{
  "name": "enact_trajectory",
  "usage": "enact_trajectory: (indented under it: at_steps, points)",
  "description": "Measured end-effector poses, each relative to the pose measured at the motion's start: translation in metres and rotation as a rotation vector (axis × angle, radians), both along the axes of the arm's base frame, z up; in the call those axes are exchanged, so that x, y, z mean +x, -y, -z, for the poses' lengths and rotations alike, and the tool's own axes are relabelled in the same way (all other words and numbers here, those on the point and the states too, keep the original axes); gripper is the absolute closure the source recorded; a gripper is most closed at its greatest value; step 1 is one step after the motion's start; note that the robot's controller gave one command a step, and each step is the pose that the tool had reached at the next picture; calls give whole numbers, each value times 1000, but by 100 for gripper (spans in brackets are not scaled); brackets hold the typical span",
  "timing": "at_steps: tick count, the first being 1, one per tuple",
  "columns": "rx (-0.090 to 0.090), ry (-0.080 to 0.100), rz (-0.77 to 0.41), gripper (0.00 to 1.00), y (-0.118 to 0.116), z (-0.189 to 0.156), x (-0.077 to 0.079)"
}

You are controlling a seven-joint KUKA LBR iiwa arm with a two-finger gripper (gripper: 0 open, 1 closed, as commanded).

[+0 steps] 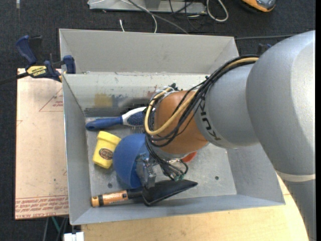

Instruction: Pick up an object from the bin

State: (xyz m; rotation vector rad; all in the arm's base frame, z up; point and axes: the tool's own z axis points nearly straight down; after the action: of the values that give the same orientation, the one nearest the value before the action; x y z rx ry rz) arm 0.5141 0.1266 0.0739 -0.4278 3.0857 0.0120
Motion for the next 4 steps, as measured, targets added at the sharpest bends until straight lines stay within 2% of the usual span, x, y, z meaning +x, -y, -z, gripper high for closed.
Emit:
enact_trajectory:
  at_steps: [1, 2, 3, 4]
  points:
    - [-4, 8, -210, 100, -55, -6, 4]
    - [-4, 15, -212, 100, -81, -2, 26]
    - [0, 18, -214, 100, -71, 0, 30]
    - [-1, 18, -160, 100, -78, 1, 47]
